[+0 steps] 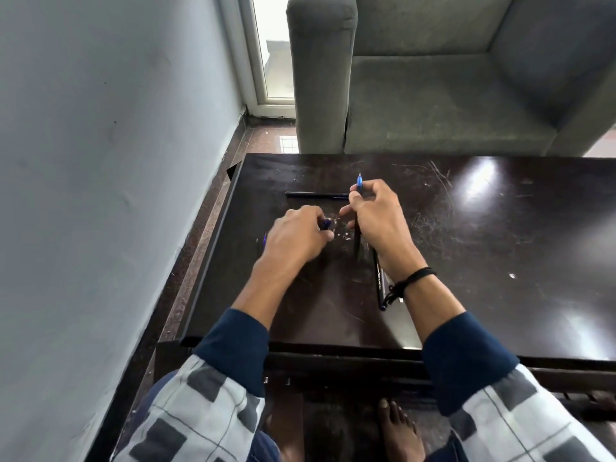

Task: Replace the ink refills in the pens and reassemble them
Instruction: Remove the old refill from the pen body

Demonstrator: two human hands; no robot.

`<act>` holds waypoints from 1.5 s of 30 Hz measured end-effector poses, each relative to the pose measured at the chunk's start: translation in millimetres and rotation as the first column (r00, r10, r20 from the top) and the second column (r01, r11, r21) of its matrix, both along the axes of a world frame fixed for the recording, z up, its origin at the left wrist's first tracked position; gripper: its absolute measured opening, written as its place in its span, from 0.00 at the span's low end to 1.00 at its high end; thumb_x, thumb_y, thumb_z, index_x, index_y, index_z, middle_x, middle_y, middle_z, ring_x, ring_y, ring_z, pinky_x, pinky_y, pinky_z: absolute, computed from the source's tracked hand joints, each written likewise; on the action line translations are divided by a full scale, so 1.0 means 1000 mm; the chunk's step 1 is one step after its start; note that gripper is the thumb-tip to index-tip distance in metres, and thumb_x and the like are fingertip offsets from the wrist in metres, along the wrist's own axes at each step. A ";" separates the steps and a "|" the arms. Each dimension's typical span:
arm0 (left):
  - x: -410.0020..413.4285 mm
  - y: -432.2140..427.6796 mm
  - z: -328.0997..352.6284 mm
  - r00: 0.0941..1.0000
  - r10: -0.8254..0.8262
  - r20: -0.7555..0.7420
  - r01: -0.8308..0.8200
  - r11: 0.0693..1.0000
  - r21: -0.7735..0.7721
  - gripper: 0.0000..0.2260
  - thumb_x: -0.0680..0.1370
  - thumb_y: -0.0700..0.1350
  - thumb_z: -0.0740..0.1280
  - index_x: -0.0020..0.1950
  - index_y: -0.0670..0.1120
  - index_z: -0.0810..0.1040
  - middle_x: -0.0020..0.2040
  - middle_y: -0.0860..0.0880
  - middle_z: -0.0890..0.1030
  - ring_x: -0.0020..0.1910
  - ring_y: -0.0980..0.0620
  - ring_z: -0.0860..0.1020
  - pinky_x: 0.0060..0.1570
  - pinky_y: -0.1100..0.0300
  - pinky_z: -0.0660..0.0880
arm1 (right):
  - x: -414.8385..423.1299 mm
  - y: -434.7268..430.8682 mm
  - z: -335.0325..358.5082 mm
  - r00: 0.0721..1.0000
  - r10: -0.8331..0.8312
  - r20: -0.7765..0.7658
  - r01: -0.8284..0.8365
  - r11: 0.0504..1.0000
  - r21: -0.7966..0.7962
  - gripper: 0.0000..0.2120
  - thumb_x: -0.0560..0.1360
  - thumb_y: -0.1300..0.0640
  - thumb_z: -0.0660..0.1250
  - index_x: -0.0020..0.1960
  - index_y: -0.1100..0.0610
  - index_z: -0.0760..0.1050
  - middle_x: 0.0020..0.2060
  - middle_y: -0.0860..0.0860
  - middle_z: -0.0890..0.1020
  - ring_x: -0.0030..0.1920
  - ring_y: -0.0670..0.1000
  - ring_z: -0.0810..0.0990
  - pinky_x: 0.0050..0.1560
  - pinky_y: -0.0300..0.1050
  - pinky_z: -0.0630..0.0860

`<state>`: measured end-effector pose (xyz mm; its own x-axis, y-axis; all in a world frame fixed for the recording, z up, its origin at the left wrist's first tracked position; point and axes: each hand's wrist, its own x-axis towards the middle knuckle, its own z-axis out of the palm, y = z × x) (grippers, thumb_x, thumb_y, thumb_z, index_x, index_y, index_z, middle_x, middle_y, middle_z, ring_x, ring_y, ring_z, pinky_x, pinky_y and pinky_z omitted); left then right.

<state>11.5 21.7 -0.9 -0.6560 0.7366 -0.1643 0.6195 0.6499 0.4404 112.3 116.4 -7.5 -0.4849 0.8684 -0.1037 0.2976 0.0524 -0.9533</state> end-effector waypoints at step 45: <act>-0.020 -0.005 0.010 0.830 0.007 0.558 -0.476 0.528 0.703 0.12 0.68 0.37 0.79 0.49 0.44 0.82 0.43 0.44 0.84 0.37 0.51 0.82 0.43 0.57 0.81 | 0.006 -0.015 0.023 0.922 -0.108 -0.373 -0.108 0.851 -0.513 0.03 0.76 0.63 0.71 0.49 0.58 0.82 0.39 0.55 0.87 0.35 0.47 0.82 0.35 0.37 0.76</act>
<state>-8.4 16.5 9.5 -0.8479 0.5242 0.0796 0.0770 -0.0267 0.9967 118.4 101.7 15.6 -0.5795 0.7384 -0.3449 -0.0866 -0.4767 -0.8748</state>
